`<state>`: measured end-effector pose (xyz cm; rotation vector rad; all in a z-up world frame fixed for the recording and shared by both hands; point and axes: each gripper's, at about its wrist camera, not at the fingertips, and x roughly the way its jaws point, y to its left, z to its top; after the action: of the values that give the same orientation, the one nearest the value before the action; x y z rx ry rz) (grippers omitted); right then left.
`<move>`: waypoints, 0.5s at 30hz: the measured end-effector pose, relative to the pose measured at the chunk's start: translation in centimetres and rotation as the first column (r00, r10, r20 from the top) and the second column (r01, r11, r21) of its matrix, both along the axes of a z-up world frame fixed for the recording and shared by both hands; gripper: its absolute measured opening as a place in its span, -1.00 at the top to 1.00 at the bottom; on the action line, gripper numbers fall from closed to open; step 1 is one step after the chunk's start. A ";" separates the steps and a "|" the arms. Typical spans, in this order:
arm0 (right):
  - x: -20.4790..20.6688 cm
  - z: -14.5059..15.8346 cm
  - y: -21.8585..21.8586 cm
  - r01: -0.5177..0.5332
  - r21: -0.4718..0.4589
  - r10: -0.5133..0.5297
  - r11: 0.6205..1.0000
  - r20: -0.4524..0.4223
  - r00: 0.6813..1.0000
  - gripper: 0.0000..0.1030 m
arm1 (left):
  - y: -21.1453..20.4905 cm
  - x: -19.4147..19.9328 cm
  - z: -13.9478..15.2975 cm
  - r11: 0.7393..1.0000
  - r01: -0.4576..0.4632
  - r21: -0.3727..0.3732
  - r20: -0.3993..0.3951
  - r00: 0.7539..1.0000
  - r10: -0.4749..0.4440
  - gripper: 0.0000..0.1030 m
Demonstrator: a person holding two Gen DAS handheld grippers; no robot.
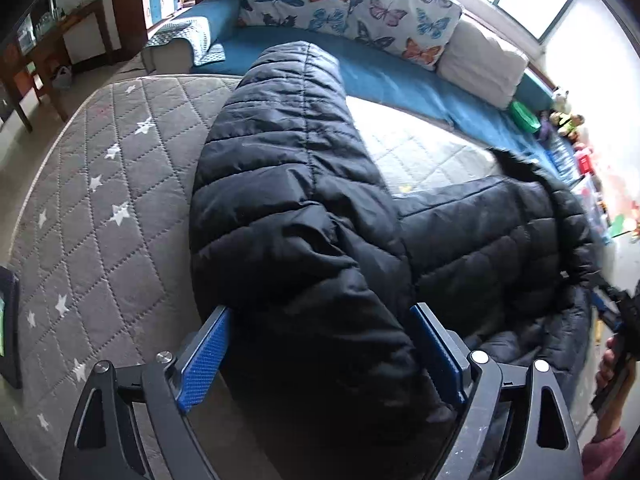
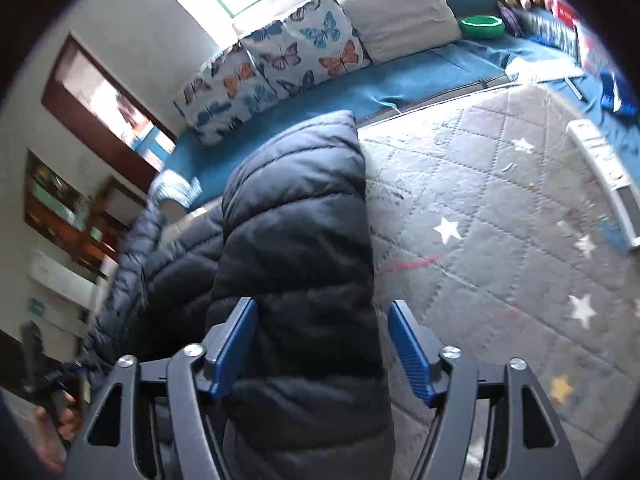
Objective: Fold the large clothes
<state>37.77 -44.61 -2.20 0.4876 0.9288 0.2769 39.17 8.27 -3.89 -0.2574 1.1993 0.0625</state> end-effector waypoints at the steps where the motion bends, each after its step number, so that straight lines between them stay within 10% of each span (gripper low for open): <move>1: 0.0 -0.2 -0.2 -0.004 0.028 0.003 1.000 0.004 1.000 -0.54 | -0.2 0.2 -0.4 1.000 0.003 0.031 -0.014 1.000 -0.003 -0.84; 5: 0.1 -1.4 -0.9 -0.052 0.191 0.056 0.980 -0.018 0.998 -0.54 | -0.6 0.3 -1.2 0.998 0.019 0.064 -0.037 0.999 -0.016 -0.80; 7: -0.2 -1.2 -0.8 -0.050 0.204 0.053 0.978 -0.009 0.999 -0.45 | -1.1 0.3 -1.1 0.998 0.044 0.054 -0.029 0.999 -0.043 -0.38; 12: -2.3 2.1 0.7 -0.081 0.064 0.077 0.995 0.062 0.995 0.47 | -2.5 -0.5 -0.3 0.989 0.117 0.092 0.003 0.993 -0.118 0.28; 15: -4.3 4.8 1.9 -0.070 -0.076 0.078 0.995 0.113 0.991 0.66 | -3.6 -1.7 0.6 0.978 0.142 0.152 0.027 0.989 -0.147 0.50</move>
<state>33.49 -42.67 2.62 0.3679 0.8416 0.3344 37.45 4.71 -3.31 -0.0388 1.1660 0.0205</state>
